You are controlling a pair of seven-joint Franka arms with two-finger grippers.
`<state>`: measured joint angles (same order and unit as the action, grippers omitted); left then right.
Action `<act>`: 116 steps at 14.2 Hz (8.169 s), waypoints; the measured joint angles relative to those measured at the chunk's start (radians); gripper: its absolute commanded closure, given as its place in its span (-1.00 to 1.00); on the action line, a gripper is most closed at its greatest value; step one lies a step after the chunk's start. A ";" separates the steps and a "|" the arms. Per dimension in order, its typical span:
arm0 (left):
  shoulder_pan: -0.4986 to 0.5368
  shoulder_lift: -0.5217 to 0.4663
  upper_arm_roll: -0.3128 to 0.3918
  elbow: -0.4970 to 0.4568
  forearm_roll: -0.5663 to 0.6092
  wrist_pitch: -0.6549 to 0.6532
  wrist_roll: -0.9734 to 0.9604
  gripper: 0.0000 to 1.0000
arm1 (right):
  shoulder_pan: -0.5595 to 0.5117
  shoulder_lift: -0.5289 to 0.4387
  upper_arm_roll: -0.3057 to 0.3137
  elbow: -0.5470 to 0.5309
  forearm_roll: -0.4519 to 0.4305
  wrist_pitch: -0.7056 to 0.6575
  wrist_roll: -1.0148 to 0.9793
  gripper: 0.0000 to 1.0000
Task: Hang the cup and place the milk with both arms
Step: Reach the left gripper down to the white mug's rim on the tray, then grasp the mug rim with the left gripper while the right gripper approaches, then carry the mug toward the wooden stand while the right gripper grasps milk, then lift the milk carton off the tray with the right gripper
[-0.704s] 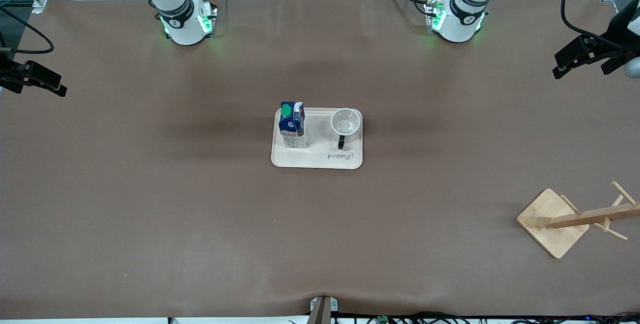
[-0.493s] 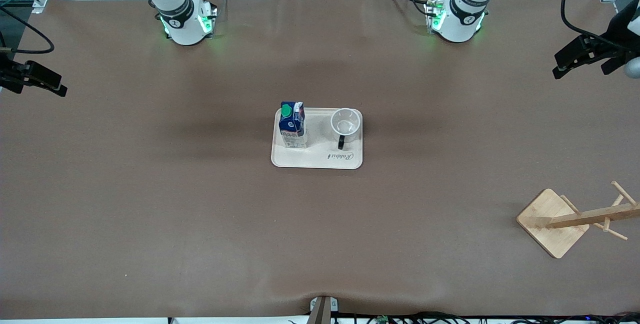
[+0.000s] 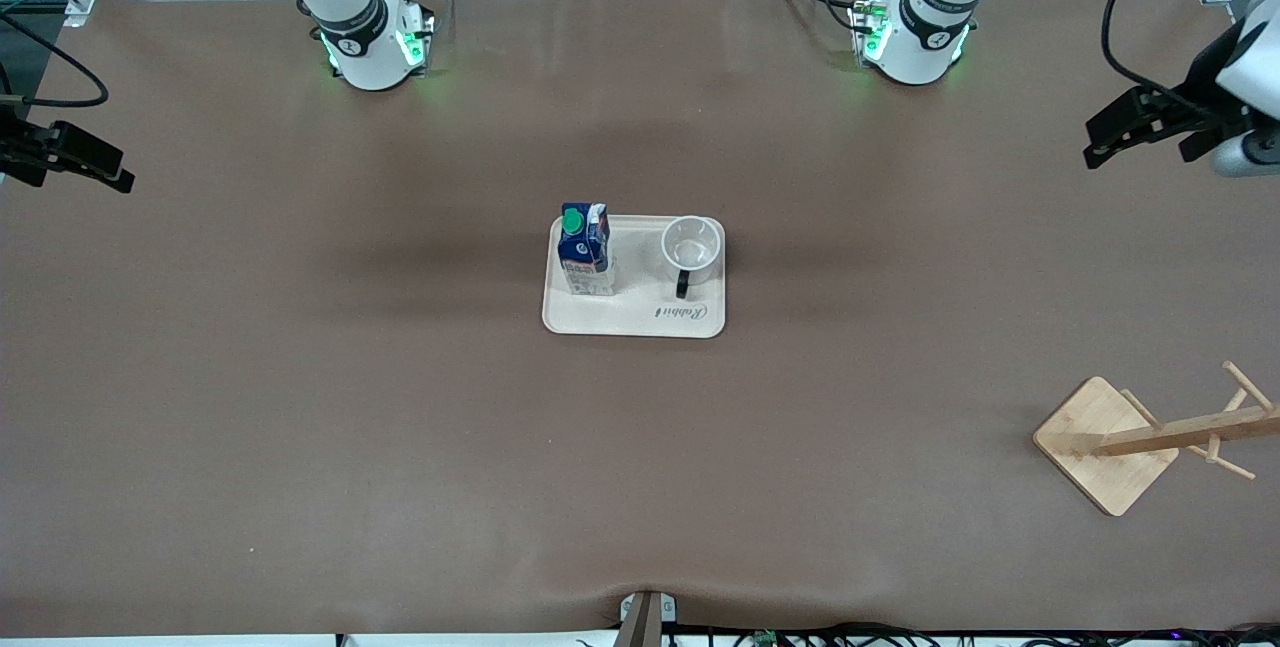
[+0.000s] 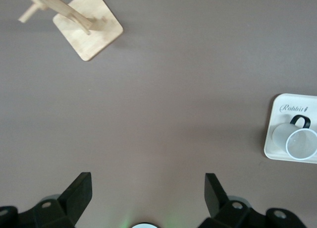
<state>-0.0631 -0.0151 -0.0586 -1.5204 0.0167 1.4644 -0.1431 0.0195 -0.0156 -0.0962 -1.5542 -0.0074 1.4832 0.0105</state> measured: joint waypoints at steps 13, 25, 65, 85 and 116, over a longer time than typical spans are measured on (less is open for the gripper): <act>-0.151 0.146 -0.295 -0.291 -0.001 0.461 -0.300 -1.00 | 0.056 0.052 0.013 0.010 0.000 0.002 -0.002 -1.00; -0.293 0.429 -0.304 -0.438 0.019 0.872 -0.446 -0.86 | 0.119 0.140 0.015 0.020 0.000 0.010 -0.003 -1.00; 0.392 0.056 -0.277 -0.208 0.093 0.297 0.401 1.00 | 0.655 0.457 0.021 0.023 0.264 0.353 0.491 -1.00; 0.587 0.335 -0.285 0.092 0.093 0.303 0.653 1.00 | 0.728 0.534 0.020 0.018 0.266 0.360 0.541 1.00; 0.664 0.443 -0.285 0.127 -0.005 0.472 0.696 -1.00 | 0.180 0.229 -0.105 -0.268 0.021 0.304 -0.031 1.00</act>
<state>0.6007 0.4280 -0.3439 -1.3935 0.0121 1.9367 0.5528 0.1992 0.2136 -0.2016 -1.8227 0.0139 1.7874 -0.0208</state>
